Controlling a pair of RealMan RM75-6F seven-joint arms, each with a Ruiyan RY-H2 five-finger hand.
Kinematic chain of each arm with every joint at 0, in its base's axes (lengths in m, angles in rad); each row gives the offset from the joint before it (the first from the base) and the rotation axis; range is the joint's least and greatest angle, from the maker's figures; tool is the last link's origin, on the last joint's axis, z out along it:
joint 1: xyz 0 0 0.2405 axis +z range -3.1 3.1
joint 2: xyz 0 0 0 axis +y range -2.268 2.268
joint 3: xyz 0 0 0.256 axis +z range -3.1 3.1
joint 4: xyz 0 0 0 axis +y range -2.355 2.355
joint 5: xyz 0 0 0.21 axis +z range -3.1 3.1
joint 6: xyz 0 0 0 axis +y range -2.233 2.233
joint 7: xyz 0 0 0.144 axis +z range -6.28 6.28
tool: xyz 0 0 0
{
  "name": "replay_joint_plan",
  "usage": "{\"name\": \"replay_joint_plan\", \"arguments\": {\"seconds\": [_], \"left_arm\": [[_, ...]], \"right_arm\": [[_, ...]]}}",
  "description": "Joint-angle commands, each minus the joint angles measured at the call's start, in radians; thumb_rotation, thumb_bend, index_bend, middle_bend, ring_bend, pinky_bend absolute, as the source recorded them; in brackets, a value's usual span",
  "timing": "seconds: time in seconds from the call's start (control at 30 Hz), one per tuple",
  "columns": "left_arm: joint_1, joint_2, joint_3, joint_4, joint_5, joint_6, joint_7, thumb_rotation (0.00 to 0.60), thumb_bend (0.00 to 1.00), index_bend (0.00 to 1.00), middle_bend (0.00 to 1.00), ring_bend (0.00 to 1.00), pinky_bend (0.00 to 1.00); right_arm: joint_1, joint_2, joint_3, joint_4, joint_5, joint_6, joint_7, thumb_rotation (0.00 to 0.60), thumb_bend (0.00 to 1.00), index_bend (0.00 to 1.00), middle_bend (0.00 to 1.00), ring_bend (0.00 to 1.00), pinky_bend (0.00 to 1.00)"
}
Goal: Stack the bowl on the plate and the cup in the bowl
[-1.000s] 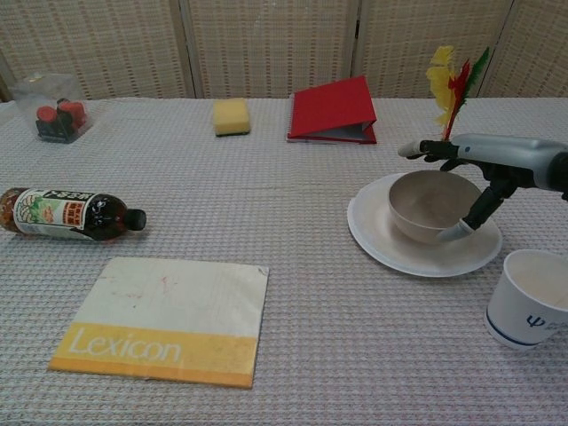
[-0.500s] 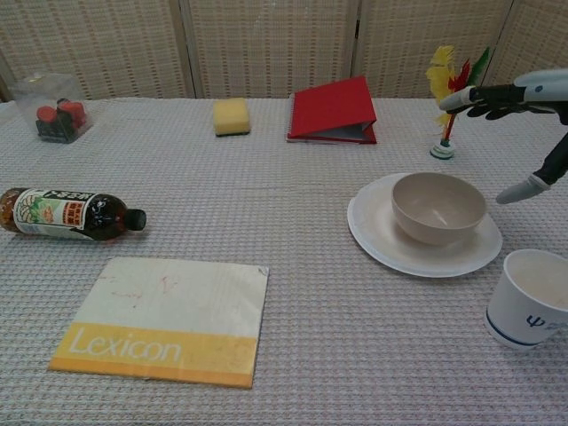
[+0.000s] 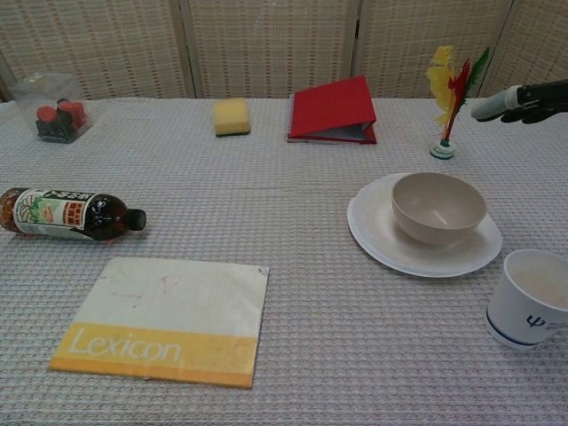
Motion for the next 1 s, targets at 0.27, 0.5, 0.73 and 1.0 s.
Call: {"name": "replay_joint_plan", "arguments": {"seconds": [0.27, 0.5, 0.73, 1.0], "left_arm": [[-0.003, -0.006, 0.001, 0.000, -0.004, -0.010, 0.011, 0.600, 0.31, 0.00, 0.00, 0.00, 0.26], [-0.003, -0.006, 0.002, -0.001, -0.003, -0.008, 0.011, 0.600, 0.31, 0.00, 0.00, 0.00, 0.26], [-0.003, -0.004, 0.005, -0.001, -0.001, -0.007, 0.009, 0.600, 0.31, 0.00, 0.00, 0.00, 0.26], [-0.001, 0.000, 0.002, -0.001, -0.003, 0.000, 0.000, 0.600, 0.31, 0.00, 0.00, 0.00, 0.26]], "right_arm": [[-0.026, 0.012, -0.041, 0.003, -0.011, -0.004, -0.093, 0.600, 0.04, 0.12, 0.00, 0.00, 0.00], [-0.017, 0.008, -0.068, 0.008, -0.009, -0.057, -0.111, 0.600, 0.04, 0.13, 0.00, 0.00, 0.00], [-0.011, -0.037, -0.077, 0.035, 0.005, -0.083, -0.124, 0.600, 0.04, 0.13, 0.00, 0.00, 0.00], [-0.007, -0.079, -0.086, 0.061, 0.009, -0.092, -0.144, 0.600, 0.04, 0.13, 0.00, 0.00, 0.00]]}}
